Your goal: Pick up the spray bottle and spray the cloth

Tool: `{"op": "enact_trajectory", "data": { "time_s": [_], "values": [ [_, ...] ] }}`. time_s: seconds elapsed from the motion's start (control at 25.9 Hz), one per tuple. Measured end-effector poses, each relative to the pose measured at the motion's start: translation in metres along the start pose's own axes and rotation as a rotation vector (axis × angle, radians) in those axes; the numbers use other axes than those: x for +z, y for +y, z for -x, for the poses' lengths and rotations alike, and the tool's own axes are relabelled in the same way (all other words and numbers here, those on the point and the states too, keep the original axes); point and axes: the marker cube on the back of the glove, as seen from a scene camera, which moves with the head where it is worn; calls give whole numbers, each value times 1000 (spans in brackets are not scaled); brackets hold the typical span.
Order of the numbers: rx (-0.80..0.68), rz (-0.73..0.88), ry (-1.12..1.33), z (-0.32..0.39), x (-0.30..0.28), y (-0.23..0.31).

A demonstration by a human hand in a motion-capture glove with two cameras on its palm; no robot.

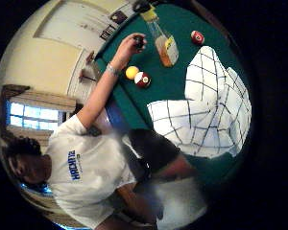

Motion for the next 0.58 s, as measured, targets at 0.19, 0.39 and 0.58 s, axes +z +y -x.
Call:
{"op": "enact_trajectory", "data": {
  "time_s": [0.19, 0.39, 0.58],
  "values": [
    [-55, 28, 24, 28, -18, 15],
    [-122, 9, 23, 49, -28, 23],
    [-164, 7, 35, 60, -30, 29]
  ]
}}
